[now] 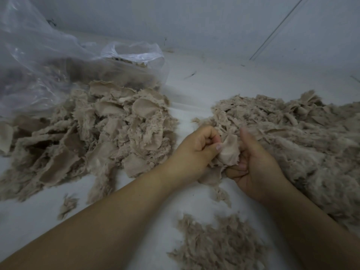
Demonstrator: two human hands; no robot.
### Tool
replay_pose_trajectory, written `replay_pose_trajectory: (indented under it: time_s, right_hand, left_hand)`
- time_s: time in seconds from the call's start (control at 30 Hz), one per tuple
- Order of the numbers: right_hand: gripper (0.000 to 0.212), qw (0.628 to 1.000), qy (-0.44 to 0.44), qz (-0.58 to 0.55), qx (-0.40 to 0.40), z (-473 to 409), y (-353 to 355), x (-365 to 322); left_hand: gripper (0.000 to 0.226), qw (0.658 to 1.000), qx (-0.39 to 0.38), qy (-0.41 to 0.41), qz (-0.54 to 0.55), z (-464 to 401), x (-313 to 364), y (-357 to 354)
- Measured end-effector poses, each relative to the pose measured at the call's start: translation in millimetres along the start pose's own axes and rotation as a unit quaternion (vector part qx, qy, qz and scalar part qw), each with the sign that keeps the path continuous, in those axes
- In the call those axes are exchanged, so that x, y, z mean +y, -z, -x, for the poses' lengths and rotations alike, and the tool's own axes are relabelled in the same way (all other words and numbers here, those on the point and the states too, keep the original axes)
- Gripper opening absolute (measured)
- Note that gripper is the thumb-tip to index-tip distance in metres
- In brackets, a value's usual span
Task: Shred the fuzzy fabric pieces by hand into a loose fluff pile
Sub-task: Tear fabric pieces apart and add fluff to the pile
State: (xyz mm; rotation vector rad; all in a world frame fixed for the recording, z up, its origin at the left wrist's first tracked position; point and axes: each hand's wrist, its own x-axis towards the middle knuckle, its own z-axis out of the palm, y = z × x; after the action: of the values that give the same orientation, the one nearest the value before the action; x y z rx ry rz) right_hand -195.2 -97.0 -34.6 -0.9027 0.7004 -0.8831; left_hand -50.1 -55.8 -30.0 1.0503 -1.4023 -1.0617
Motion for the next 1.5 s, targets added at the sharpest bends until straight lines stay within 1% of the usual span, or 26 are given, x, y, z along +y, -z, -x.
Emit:
replay_pose_trajectory:
  time_s: [0.07,0.13,0.17,0.23,0.27,0.33,0.4,0.47,0.6,0.67,0.73,0.8,0.9,0.93,1.0,1.07,1.1,1.13,1.17,1.23,1.3,1.4,1.5]
  right_hand:
    - [0.031,0.999,0.013,0.039,-0.005,-1,1,3]
    - [0.029,0.998,0.018,0.057,-0.011,-2,1,5]
    - [0.030,0.998,0.018,0.062,-0.015,-2,1,6]
    - [0.031,0.997,0.020,0.069,-0.023,-2,1,6]
    - [0.029,0.997,0.022,0.072,-0.028,-2,1,6]
    - [0.029,0.996,0.028,0.072,-0.034,-1,1,6]
    - [0.030,0.996,0.030,0.079,-0.034,0,0,6]
    - [0.030,0.995,0.032,0.090,-0.035,1,0,7]
    - [0.030,0.995,0.033,0.078,-0.046,2,3,7]
    - [0.034,0.995,0.039,0.080,-0.055,4,4,7]
    - [0.033,0.995,0.033,0.079,-0.053,6,4,7]
    - [0.023,0.996,0.031,0.074,-0.046,6,2,7]
    - [0.026,0.998,0.024,0.056,-0.029,2,-1,6]
    - [0.026,0.999,0.019,0.040,-0.026,1,-1,5]
    - [0.028,1.000,0.012,0.004,-0.023,-1,1,5]
    - [0.029,1.000,0.014,-0.013,-0.016,-1,2,6]
    - [0.028,1.000,0.017,-0.013,-0.015,-1,2,6]
    - [0.027,1.000,0.020,-0.009,-0.015,-1,2,6]
    - [0.026,1.000,0.023,-0.003,-0.018,0,1,6]
    - [0.025,0.999,0.028,0.007,-0.020,0,1,7]
    - [0.025,0.999,0.032,0.011,-0.023,1,-1,7]
    - [0.030,0.998,0.043,0.031,-0.026,2,-3,7]
    - [0.029,0.999,0.042,-0.005,-0.011,1,-3,6]
  left_hand:
    - [0.020,1.000,0.006,0.005,0.014,-1,-2,1]
    - [0.010,0.999,0.019,0.007,0.036,-2,-3,2]
    - [0.009,0.999,0.017,0.006,0.044,-2,-2,1]
    - [0.030,0.999,0.006,0.007,0.035,-3,-4,1]
    - [0.034,1.000,0.000,0.015,0.022,-4,-5,0]
    - [0.033,0.999,-0.004,0.042,0.031,-7,-7,0]
    - [0.032,0.992,0.010,0.082,0.099,-11,-9,2]
    - [0.031,0.983,0.031,0.096,0.151,-16,-12,6]
    - [0.030,0.982,0.021,0.095,0.162,-21,-17,8]
    - [0.031,0.981,0.037,0.098,0.164,-23,-20,9]
    - [0.034,0.982,0.055,0.106,0.149,-25,-23,10]
    - [0.036,0.986,0.059,0.108,0.116,-26,-24,12]
    - [0.031,0.993,0.048,0.080,0.079,-23,-23,10]
    - [0.028,0.994,0.060,0.063,0.070,-21,-22,9]
    - [0.024,0.992,0.115,0.022,0.043,-16,-19,7]
    - [0.021,0.983,0.180,-0.030,-0.028,-12,-16,7]
    - [0.020,0.975,0.199,-0.055,-0.077,-11,-15,8]
    - [0.022,0.970,0.203,-0.072,-0.115,-11,-12,8]
    - [0.025,0.971,0.191,-0.072,-0.124,-10,-10,8]
    - [0.027,0.986,0.150,-0.031,-0.068,-10,-5,7]
    - [0.031,0.989,0.141,0.014,-0.031,-12,-7,7]
    - [0.038,0.983,0.180,0.041,-0.010,-15,-12,10]
    - [0.041,0.974,0.221,0.052,0.005,-16,-12,17]
